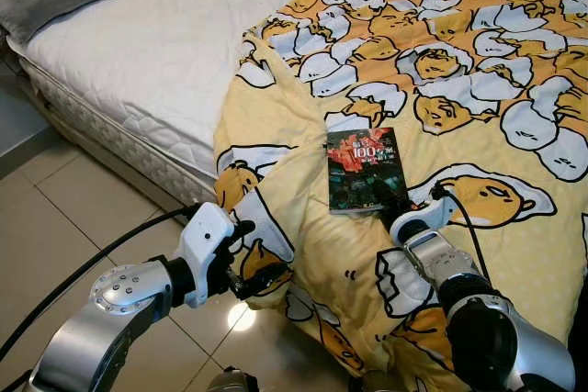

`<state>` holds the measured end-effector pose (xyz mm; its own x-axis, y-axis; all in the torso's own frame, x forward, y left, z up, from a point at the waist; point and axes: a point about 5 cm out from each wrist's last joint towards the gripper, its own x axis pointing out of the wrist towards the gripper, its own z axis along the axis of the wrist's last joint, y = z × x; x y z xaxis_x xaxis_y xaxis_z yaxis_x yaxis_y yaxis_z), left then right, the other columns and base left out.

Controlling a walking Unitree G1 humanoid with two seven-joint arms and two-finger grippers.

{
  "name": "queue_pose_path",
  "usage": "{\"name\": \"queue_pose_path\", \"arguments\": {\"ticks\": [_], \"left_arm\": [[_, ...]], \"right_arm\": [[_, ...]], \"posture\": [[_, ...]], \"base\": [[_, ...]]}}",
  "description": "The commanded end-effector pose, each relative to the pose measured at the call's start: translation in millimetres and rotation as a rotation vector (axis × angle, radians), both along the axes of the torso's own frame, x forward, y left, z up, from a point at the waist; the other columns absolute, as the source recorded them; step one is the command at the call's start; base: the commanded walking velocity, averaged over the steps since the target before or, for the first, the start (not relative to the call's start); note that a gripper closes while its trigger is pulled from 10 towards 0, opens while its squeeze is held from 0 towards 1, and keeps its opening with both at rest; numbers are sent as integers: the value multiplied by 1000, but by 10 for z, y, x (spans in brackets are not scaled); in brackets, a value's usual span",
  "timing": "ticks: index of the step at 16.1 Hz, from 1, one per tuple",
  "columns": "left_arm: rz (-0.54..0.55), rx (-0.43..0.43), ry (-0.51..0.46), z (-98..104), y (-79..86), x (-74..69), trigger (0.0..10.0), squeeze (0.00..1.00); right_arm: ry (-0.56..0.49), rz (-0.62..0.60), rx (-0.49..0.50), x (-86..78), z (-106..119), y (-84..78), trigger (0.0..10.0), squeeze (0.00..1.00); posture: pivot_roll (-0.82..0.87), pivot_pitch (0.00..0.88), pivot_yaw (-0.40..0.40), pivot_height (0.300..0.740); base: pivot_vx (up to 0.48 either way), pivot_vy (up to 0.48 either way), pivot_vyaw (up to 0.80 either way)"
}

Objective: Clean up the room

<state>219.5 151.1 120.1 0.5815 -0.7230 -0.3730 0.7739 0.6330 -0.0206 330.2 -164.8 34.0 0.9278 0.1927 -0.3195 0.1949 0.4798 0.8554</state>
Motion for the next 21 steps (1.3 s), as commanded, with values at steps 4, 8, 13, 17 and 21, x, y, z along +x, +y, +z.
{"name": "queue_pose_path", "arguments": {"ticks": [4, 8, 13, 17, 21], "left_arm": [[19, 23, -11, -11, 53, 8, 10000, 980], [24, 19, -18, -19, 39, 21, 10000, 976], [87, -2, -35, -43, 40, 48, 10000, 965], [283, -47, -119, -41, 49, 224, 10000, 980], [407, -199, -91, -6, 70, 372, 10000, 1000]], "right_arm": [[-30, -12, 19, 74, 83, 70, 0, 0], [-49, -9, 15, 88, 106, 60, 0, 0], [-80, 10, -1, 109, 146, 50, 0, 0], [-126, 20, 5, 75, 139, 13, 0, 0], [-291, 126, 7, 40, 268, -41, 0, 0]], "posture": [[38, 87, 77, 740], [35, 73, 73, 740], [19, 18, 67, 740], [11, 0, 63, 740], [9, 0, 55, 740]], "base": [[0, 0, 0], [0, 0, 0], [0, 0, 0], [0, 0, 0], [0, 0, 0]]}}
